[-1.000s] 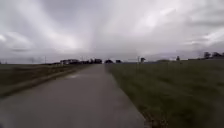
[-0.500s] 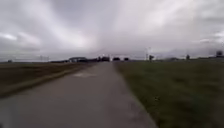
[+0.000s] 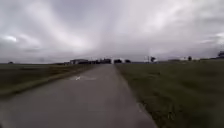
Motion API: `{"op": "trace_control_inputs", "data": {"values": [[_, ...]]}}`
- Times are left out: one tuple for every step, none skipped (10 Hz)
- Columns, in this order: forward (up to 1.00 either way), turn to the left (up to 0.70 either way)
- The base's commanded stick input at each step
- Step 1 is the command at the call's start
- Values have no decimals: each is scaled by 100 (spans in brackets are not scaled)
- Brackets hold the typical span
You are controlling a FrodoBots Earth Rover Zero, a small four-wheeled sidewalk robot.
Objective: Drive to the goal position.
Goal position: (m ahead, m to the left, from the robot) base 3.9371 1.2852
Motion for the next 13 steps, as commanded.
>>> {"op": "trace_control_inputs", "data": {"values": [[70,0],[70,0],[70,0],[70,0],[70,0],[70,0],[70,0],[70,0],[70,0],[70,0],[70,0],[70,0],[70,0]]}}
